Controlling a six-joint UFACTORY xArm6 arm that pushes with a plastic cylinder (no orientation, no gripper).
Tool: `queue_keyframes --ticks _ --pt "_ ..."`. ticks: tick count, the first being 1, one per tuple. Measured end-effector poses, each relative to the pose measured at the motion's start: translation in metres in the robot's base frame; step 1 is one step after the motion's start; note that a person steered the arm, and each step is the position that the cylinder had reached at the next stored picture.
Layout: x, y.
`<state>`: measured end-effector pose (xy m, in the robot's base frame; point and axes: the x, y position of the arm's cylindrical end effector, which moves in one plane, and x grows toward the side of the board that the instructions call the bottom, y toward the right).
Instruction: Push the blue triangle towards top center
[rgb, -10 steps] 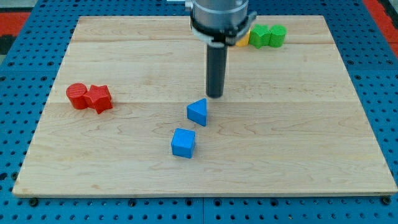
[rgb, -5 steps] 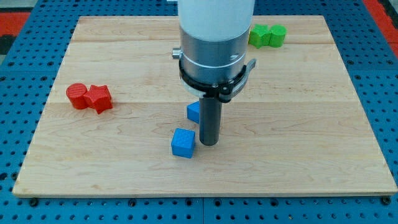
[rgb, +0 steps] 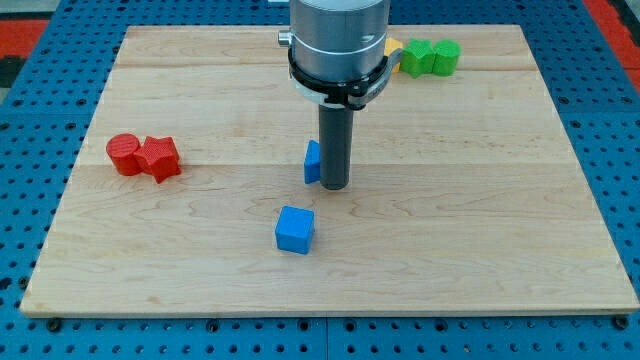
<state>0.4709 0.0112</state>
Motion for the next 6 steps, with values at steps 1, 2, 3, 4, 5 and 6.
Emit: queue_keyframes --ticks 1,2,3,4,5,6 --pt "0.000 -0.020" --pt "0.000 -0.025" --pt "0.000 -0.025" --pt "-0.020 -0.025" --pt "-0.056 -0.025" --pt "-0.093 -0.025"
